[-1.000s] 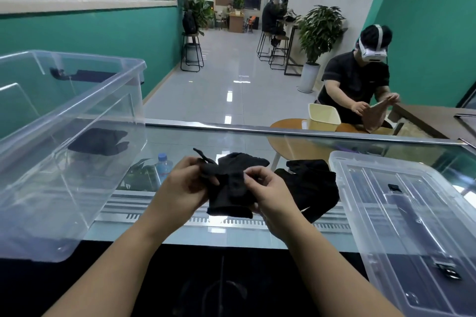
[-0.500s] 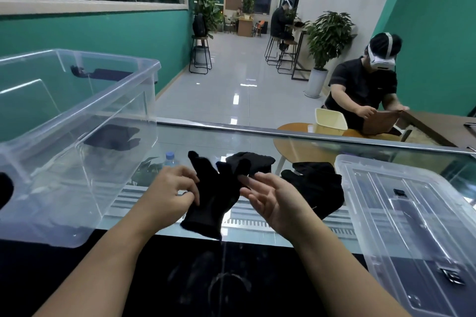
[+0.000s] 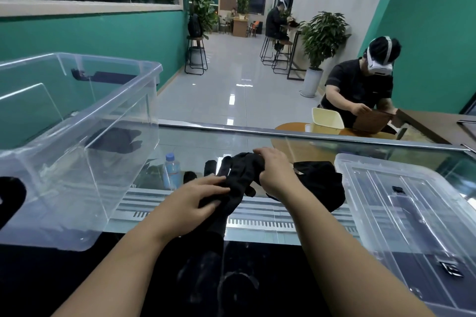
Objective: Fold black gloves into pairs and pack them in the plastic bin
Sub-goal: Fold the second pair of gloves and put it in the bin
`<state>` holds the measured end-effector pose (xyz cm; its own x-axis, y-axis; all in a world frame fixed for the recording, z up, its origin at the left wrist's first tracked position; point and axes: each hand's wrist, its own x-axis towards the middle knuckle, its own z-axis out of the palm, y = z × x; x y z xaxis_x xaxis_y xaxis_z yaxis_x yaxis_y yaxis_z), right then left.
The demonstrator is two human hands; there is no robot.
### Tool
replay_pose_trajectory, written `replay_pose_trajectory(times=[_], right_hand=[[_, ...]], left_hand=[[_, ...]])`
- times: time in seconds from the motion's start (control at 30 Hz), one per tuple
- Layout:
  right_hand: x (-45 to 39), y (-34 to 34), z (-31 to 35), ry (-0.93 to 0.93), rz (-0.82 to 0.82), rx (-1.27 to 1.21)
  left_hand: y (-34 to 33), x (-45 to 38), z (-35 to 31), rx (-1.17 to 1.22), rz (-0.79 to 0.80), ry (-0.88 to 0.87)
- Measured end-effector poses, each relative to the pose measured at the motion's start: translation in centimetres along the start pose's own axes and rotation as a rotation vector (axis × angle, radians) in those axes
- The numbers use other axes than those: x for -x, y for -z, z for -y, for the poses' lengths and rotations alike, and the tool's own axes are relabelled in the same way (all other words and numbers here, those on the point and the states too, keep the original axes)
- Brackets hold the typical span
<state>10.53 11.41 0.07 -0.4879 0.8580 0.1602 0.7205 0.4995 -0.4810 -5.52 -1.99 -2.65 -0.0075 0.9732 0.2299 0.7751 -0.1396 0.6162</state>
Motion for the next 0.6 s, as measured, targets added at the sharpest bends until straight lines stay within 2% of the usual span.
replay_pose_trajectory(times=[0.1,0.23,0.3,0.4,0.53,0.6], right_hand=[[-0.6,-0.3,-0.5,-0.021,0.085,0.002],[-0.6,-0.3,-1.0,-0.131,-0.068,0.226],[-0.5,0.3,-1.2,-0.185,-0.173,0.192],[-0.6,1.8,-0.7,-0.242,-0.23,-0.048],[-0.2,3.4,0.7,-0.308,-0.141,-0.632],[0.3,3.6,1.2,-0.309,-0.092,-0.778]], left_hand=[[-0.4,-0.1,0.2,-0.113,0.106,0.027],[-0.5,-0.3,0.1,-0.242,0.147,0.071],[-0.8,-0.4,0.1,-0.276,0.152,0.103],[-1.0,-0.7,-0.3,-0.341,0.151,0.145],[-2.1,-1.6,-1.1,-0.371,0.177,0.159],[-2.3,-2.1,-1.7,-0.309,0.137,0.138]])
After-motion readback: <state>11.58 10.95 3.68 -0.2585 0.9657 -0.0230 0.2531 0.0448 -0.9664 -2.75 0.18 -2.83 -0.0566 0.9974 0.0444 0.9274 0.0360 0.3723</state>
